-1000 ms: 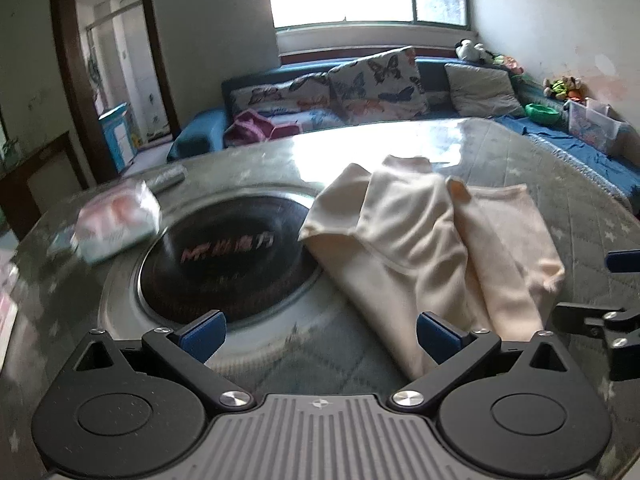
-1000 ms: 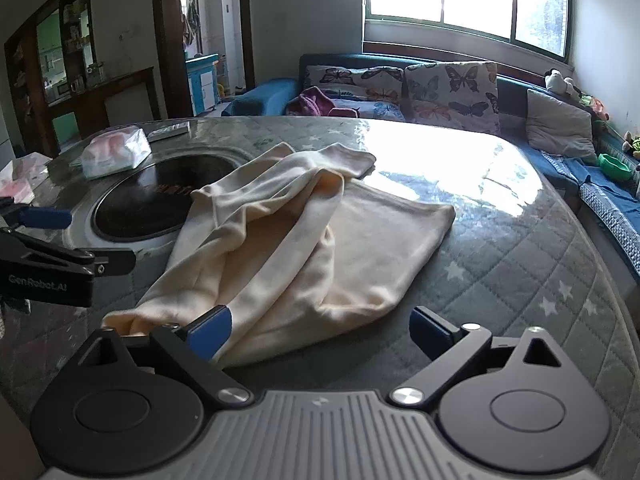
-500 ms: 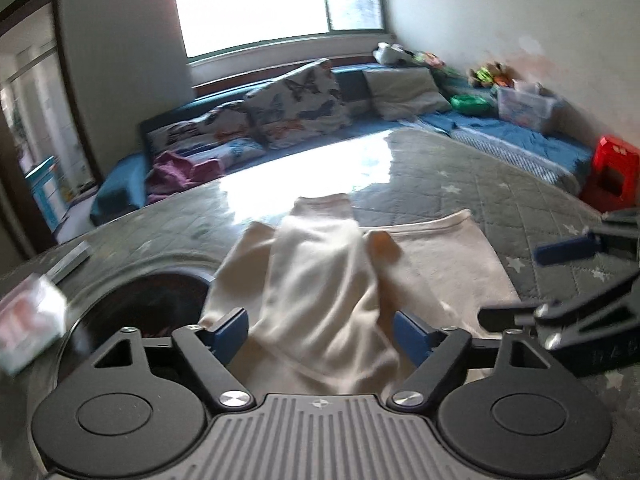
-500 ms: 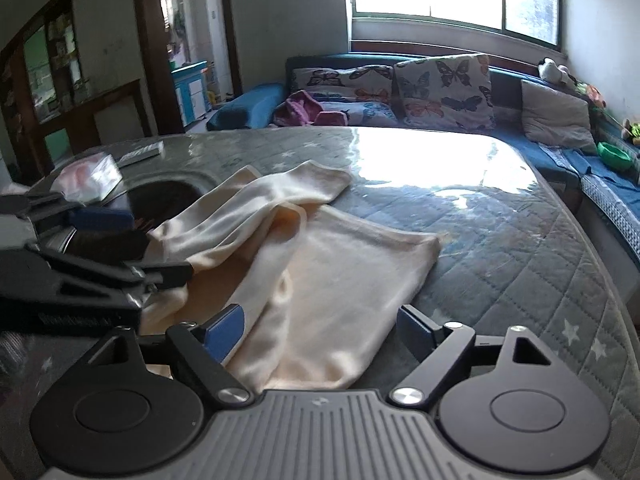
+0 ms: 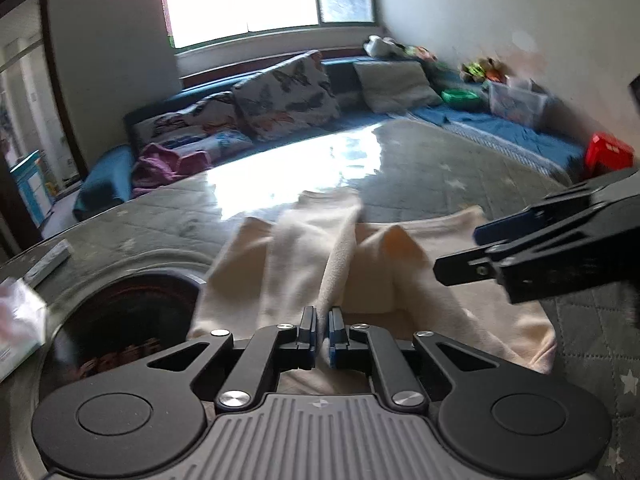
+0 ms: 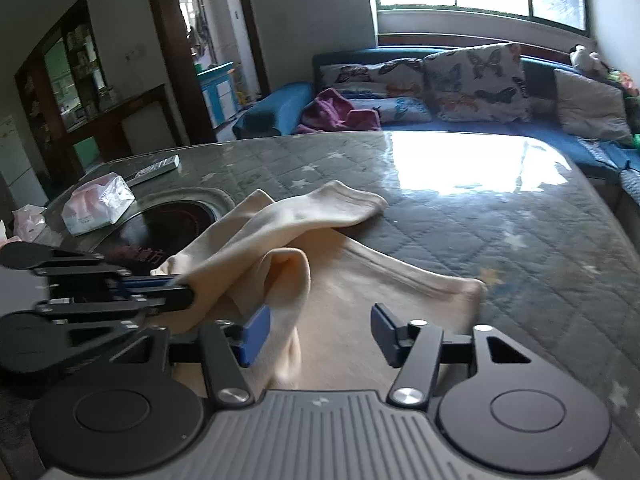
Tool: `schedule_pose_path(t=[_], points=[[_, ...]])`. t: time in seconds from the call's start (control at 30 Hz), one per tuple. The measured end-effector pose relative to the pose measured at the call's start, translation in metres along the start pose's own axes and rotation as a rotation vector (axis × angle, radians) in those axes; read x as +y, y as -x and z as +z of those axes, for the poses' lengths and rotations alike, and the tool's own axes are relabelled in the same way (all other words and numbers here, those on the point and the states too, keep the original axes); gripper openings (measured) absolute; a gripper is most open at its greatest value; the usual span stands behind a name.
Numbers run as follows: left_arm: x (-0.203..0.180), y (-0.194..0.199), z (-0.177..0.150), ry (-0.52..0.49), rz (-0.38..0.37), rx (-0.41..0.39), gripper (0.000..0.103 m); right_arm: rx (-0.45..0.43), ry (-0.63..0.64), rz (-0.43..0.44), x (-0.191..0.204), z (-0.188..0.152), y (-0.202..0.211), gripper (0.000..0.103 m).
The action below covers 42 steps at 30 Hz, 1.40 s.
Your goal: Fold clothes
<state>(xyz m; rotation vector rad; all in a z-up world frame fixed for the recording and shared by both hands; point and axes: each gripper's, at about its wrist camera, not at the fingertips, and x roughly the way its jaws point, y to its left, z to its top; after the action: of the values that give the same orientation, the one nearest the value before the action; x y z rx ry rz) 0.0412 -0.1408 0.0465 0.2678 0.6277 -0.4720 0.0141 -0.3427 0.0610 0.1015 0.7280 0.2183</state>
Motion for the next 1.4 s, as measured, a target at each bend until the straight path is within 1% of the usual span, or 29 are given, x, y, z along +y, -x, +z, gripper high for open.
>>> schedule_pose_path(t=[0.07,0.1,0.17,0.2,0.23,0.27,0.3,0.33,0.4,0.43,0.47,0.5,0.53,0.57,0.63,0.67,0.73,0.8,0.9,0.97,1.03,1.07,1.13,1.27,1.33,1.4], points=[[0.008,0.005,-0.003,0.016,0.013,-0.001,0.006,0.005,0.000,0.018,0.002,0.004,-0.009,0.049],[0.012,0.006,-0.005,0.025,0.018,0.004,0.006,0.008,0.002,0.026,0.003,0.006,-0.013,0.044],[0.017,0.008,-0.008,0.039,0.025,0.012,0.006,0.012,0.012,0.032,0.006,0.009,-0.021,0.043],[0.019,0.008,-0.009,0.042,0.026,0.016,0.006,0.015,0.019,0.034,0.008,0.010,-0.026,0.041],[0.021,0.008,-0.009,0.042,0.026,0.019,0.007,0.020,0.032,0.036,0.010,0.011,-0.031,0.036],[0.021,0.007,-0.009,0.041,0.024,0.022,0.007,0.026,0.039,0.038,0.011,0.012,-0.036,0.034],[0.021,0.007,-0.008,0.037,0.023,0.023,0.010,0.032,0.045,0.039,0.012,0.012,-0.040,0.029],[0.019,0.006,-0.006,0.030,0.022,0.020,0.011,0.036,0.046,0.041,0.012,0.013,-0.042,0.022],[0.015,0.005,-0.003,0.015,0.021,0.015,0.013,0.029,0.045,0.040,0.012,0.014,-0.042,0.017],[0.013,0.005,-0.001,0.008,0.020,0.012,0.024,0.023,0.045,0.039,0.011,0.014,-0.041,0.015],[0.011,0.004,0.001,0.000,0.019,0.008,0.032,0.017,0.044,0.038,0.011,0.014,-0.040,0.011],[0.007,0.003,0.003,-0.012,0.018,0.001,0.045,0.012,0.045,0.035,0.010,0.014,-0.037,0.007],[0.003,0.001,0.005,-0.028,0.014,-0.007,0.048,0.006,0.046,0.030,0.010,0.014,-0.034,0.006],[0.000,-0.002,0.006,-0.043,0.009,-0.012,0.048,-0.002,0.051,0.018,0.010,0.014,-0.031,0.005],[-0.007,-0.011,0.009,-0.066,-0.005,-0.007,0.047,-0.021,0.054,-0.008,0.008,0.013,-0.025,0.004],[-0.009,-0.015,0.010,-0.075,-0.010,-0.002,0.044,-0.027,0.050,-0.016,0.006,0.012,-0.022,0.003],[-0.011,-0.026,0.009,-0.082,-0.014,0.019,0.015,-0.041,0.040,-0.033,0.002,0.012,-0.014,0.002],[-0.008,-0.030,0.007,-0.073,-0.013,0.029,0.008,-0.055,0.031,-0.051,-0.003,0.012,-0.004,0.002],[0.001,-0.023,0.004,-0.041,-0.003,0.010,0.004,-0.077,0.014,-0.075,-0.011,0.011,0.009,0.002],[0.007,-0.015,0.004,-0.015,0.010,-0.001,0.004,-0.080,-0.004,-0.050,-0.014,0.011,0.012,0.003],[0.010,-0.008,0.004,0.002,0.015,-0.016,0.004,-0.075,-0.015,-0.014,-0.014,0.011,0.012,0.008],[0.011,-0.005,0.004,0.008,0.021,-0.022,0.004,-0.066,-0.018,0.004,-0.013,0.011,0.010,0.009],[0.015,-0.003,0.004,0.018,0.027,-0.024,0.004,-0.054,-0.022,0.028,-0.009,0.011,0.002,0.017],[0.023,-0.002,0.002,0.038,0.041,-0.016,0.004,-0.018,-0.020,0.025,-0.005,0.011,-0.021,0.018],[0.026,0.000,0.002,0.050,0.046,-0.019,0.004,0.001,-0.047,0.040,-0.008,0.010,-0.032,0.021],[0.030,0.003,0.001,0.067,0.052,-0.022,0.004,0.011,-0.071,0.055,-0.011,0.008,-0.041,0.021]])
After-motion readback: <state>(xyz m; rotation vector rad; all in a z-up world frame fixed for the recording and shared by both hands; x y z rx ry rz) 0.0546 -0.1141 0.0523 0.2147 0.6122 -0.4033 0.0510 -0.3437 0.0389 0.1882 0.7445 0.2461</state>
